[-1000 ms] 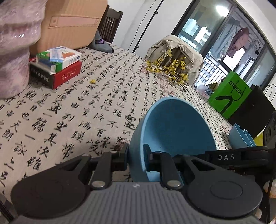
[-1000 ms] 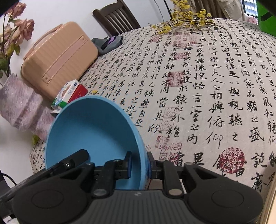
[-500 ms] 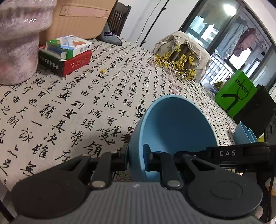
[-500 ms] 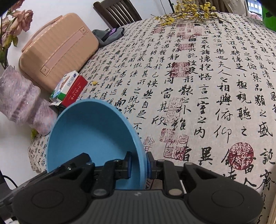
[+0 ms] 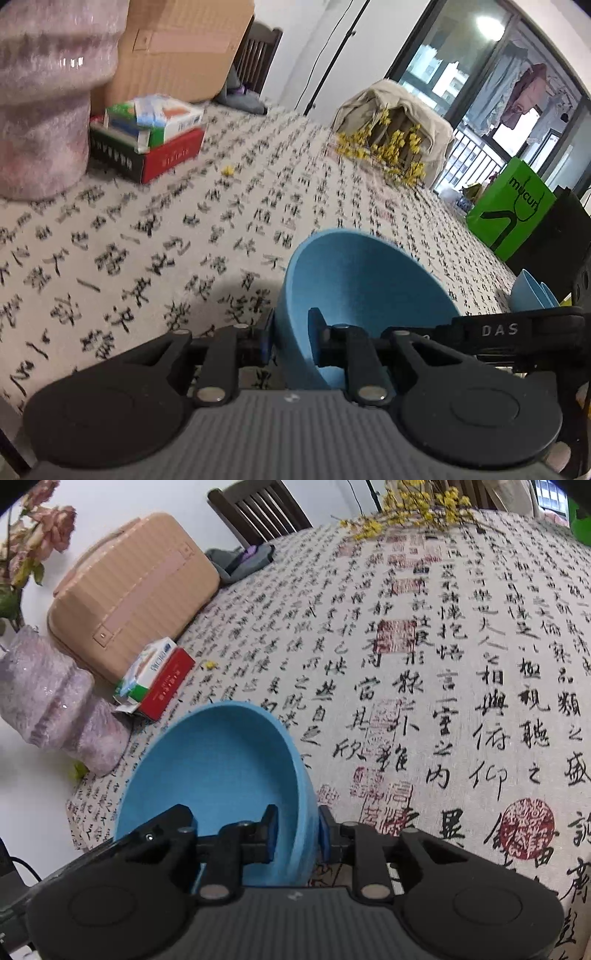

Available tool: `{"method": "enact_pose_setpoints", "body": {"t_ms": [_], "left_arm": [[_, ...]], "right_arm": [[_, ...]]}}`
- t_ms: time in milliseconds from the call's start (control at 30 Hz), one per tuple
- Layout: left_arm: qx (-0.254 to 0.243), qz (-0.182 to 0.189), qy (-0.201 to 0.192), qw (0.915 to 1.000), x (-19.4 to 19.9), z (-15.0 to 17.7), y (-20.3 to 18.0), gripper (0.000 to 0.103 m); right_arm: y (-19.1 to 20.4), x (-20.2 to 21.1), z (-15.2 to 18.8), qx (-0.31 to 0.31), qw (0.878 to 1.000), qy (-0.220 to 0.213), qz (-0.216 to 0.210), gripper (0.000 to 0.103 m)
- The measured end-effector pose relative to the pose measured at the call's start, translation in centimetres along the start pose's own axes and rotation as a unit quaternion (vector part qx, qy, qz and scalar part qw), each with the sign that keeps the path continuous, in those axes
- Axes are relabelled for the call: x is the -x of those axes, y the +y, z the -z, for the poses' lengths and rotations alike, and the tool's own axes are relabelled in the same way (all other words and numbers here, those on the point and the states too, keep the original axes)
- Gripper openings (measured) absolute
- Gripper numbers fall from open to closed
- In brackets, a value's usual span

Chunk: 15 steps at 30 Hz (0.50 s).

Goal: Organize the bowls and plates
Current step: 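Lower the blue bowl onto the table and open both grippers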

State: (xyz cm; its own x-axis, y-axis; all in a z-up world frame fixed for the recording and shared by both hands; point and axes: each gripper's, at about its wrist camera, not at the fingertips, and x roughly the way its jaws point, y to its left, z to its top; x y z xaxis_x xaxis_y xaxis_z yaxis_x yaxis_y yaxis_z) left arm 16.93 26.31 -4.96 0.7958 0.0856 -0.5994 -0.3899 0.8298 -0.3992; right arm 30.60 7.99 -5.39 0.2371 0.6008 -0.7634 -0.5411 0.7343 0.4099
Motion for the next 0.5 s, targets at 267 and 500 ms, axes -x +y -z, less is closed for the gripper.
{"method": "enact_pose_setpoints", "body": {"t_ms": [267, 500], "left_arm": [[-0.044, -0.014, -0.077, 0.996, 2.0, 0.3, -0.8, 0.056], [-0.074, -0.022, -0.16, 0.9842, 4.5, 1.6, -1.2, 0.088]], "right_arm": [[0.6, 3.6, 1.9, 0.081, 0.99, -0.109, 0.024, 0.078], [0.1, 6.5, 4.9, 0.13, 0.971, -0.198, 0.004, 0.102]]}}
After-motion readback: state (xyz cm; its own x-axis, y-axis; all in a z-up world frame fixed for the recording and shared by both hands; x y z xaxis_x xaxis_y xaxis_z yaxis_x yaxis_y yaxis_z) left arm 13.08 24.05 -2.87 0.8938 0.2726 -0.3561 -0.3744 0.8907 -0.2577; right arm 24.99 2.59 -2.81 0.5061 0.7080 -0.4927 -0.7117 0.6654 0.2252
